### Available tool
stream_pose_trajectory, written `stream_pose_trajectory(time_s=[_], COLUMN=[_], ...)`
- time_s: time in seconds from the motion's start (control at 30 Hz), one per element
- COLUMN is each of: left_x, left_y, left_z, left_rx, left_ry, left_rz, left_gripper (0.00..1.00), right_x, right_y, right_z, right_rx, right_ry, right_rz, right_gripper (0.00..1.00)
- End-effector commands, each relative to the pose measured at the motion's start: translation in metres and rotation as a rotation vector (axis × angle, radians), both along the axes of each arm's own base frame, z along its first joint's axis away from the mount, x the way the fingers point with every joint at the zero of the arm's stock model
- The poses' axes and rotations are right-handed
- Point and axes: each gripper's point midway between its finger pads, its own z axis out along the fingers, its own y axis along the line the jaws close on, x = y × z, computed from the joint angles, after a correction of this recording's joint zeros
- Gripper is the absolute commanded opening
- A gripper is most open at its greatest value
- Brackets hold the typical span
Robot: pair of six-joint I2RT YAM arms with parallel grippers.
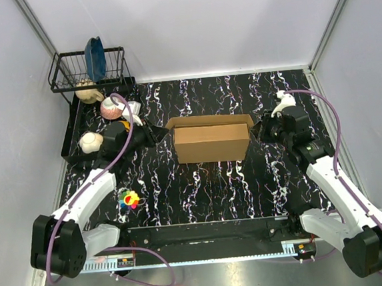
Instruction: Fold the paper box
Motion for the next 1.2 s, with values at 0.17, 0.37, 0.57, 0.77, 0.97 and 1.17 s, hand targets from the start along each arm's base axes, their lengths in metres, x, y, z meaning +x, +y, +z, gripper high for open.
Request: stream_pose_trajectory(time_s=[0.17, 0.37, 0.57, 0.77, 0.97, 1.17], left_x=[0.011, 0.011, 0.01, 0.011, 0.01, 0.01], left_y=[-0.005, -0.006, -0.005, -0.005, -0.005, -0.004], left_z=[0.035, 0.039, 0.033, 0.032, 0.031, 0.03], left_rx=[-0.016, -0.014, -0.005, 0.005, 0.008, 0.008], left_ry=[-0.111, -0.116, -0.11, -0.11, -0.111, -0.109], left_rz=[0.003, 0.001, 0.001, 0.005, 0.003, 0.003], left_gripper=[0.14, 0.1, 0.09, 0.09, 0.09, 0.09], right_x=[0.005, 0.005, 0.008, 0.015, 0.026, 0.031], right_y=[0.009, 0.002, -0.001, -0.002, 0.0, 0.004], right_z=[0.025, 0.04, 0.051, 0.057, 0.055, 0.048], right_rx=[0.03, 0.031, 0.026, 0.006, -0.011, -0.009], right_ry=[-0.062, -0.09, -0.111, -0.123, -0.121, -0.108], right_rz=[0.021, -0.017, -0.036, -0.043, -0.04, -0.027], right_gripper=[0.32, 0.58, 0.61, 0.62, 0.59, 0.41])
